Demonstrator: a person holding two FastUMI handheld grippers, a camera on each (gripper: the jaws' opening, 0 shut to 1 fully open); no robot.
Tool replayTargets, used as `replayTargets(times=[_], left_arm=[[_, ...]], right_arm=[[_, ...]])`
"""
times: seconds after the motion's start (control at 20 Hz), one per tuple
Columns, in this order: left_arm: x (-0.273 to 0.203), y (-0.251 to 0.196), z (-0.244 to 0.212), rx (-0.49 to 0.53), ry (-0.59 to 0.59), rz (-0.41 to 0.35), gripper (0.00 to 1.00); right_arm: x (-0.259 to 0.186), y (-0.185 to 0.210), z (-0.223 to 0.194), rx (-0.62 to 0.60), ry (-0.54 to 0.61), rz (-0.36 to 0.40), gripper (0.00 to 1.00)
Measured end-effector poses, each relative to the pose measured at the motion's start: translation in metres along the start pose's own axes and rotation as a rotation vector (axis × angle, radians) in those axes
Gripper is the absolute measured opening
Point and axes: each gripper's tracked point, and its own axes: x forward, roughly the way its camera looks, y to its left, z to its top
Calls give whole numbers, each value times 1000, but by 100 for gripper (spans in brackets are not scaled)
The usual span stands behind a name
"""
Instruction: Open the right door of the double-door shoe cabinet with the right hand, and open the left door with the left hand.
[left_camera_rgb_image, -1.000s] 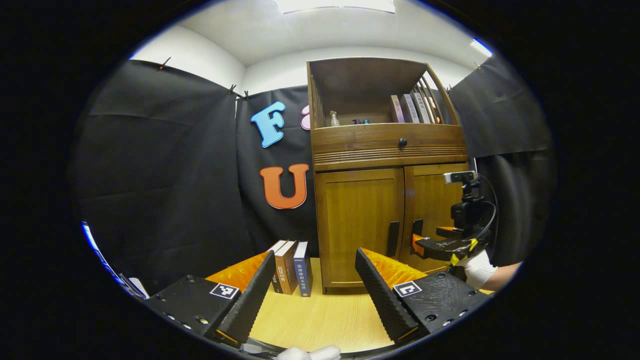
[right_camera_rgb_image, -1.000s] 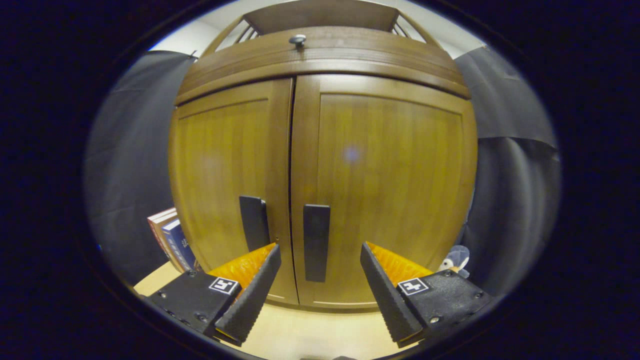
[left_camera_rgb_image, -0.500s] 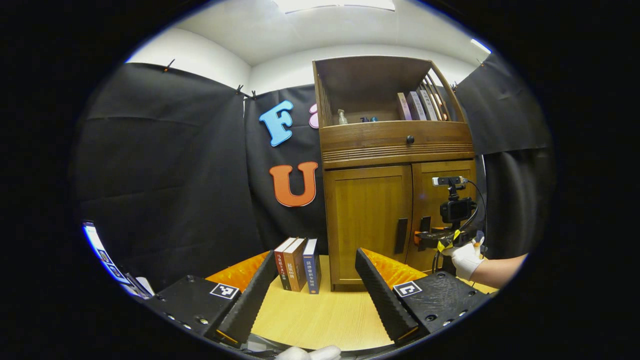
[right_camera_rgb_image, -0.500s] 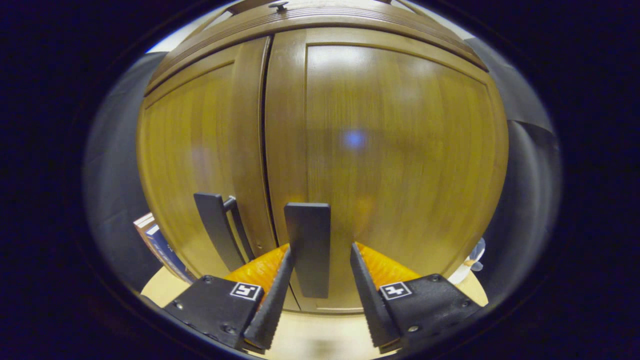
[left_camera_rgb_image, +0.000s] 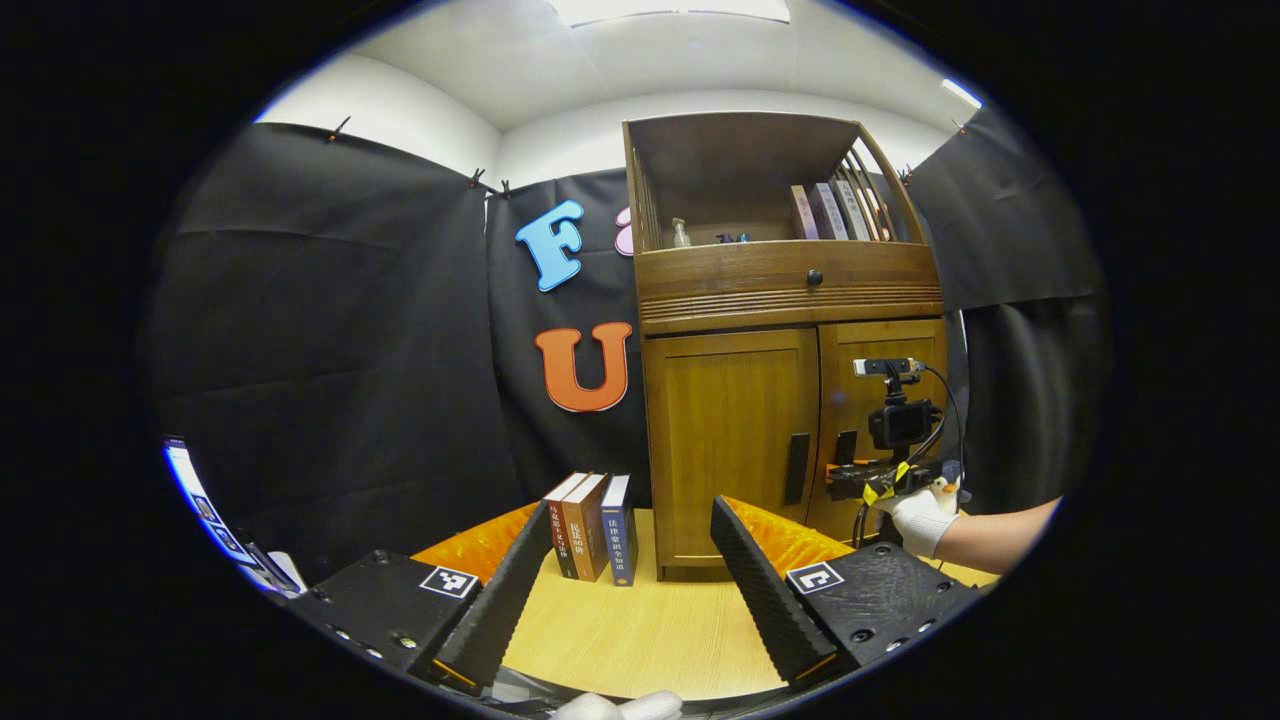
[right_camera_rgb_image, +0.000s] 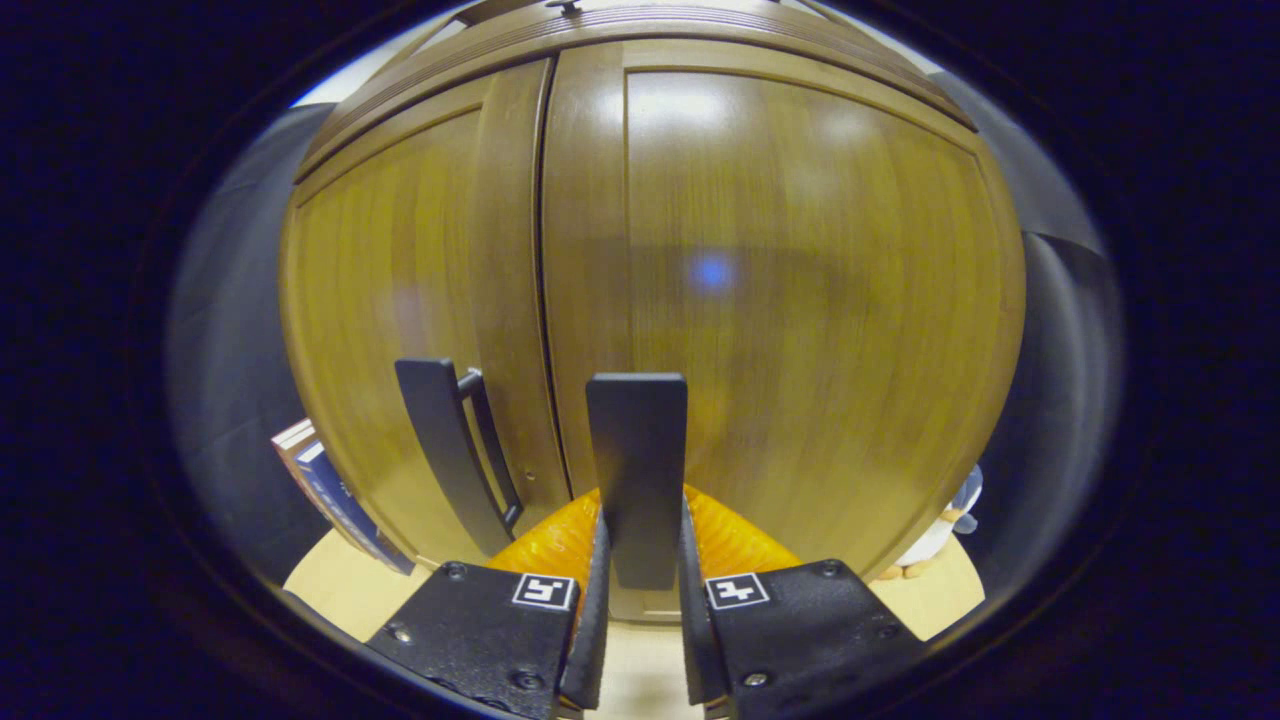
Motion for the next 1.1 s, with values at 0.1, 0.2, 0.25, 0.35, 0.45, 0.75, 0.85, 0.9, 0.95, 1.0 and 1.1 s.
replayTargets(times=[0.1,0.2,0.25,0.35,0.45,0.75,0.85,0.9,0.95,1.0,1.1], left_arm=[[-3,1,-2,-4,-1,-3,96],[-5,3,-3,-4,-2,-7,96],[-6,6,-4,-4,-2,-5,96],[-7,9,-6,-3,0,-6,96],[-7,15,-6,4,2,-1,96],[-6,18,-9,2,2,-15,96],[-7,13,-8,-17,1,-34,96],[-7,11,-8,-25,1,-39,96],[-7,12,-8,-27,0,-42,96],[-8,11,-8,-25,-2,-45,96],[-7,10,-11,-18,1,-54,96]], right_arm=[[-6,0,-3,3,4,14,34],[-14,0,-5,11,14,26,33],[-19,-1,-6,10,13,29,33],[-28,-4,-9,-3,2,24,32],[-34,-5,-11,-11,-3,19,33],[-75,-17,-23,-17,-16,42,30],[-86,-21,-26,-12,-19,34,30],[-91,-24,-28,-10,-21,31,30],[-97,-27,-30,-9,-23,29,30],[-103,-30,-32,-10,-23,28,30],[-115,-37,-36,-8,-21,24,30]])
